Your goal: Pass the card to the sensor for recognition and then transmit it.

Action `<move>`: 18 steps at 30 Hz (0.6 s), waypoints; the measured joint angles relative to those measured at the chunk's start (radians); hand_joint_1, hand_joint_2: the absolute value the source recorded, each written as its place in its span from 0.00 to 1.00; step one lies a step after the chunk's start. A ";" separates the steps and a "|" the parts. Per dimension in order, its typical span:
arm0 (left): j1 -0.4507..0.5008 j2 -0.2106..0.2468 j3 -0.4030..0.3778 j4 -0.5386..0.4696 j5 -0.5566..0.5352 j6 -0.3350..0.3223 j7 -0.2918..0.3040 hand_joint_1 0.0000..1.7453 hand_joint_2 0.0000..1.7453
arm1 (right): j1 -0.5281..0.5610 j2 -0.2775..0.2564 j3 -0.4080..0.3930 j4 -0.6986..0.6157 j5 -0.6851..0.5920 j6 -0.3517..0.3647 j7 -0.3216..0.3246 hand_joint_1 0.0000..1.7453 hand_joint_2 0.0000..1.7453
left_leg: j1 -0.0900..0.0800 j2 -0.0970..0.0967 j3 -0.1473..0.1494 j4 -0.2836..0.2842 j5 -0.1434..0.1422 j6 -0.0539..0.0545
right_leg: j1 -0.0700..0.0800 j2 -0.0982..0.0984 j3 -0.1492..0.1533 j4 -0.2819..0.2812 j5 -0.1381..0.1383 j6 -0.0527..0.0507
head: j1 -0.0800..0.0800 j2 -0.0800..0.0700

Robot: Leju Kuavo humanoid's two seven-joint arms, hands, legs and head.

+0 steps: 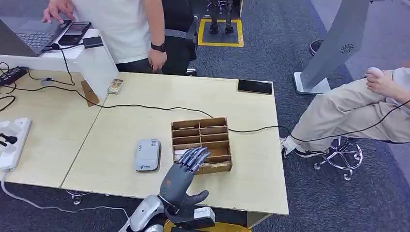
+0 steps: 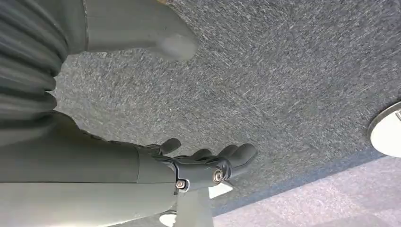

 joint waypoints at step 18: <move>0.006 -0.036 0.014 0.032 -0.274 0.196 0.127 0.00 1.00 | -0.001 0.000 0.044 0.000 -0.067 -0.001 0.018 0.00 1.00 | 0.000 0.000 0.000 0.000 0.000 0.000 | 0.000 0.000 0.000 0.000 0.000 0.000 | 0.000 0.000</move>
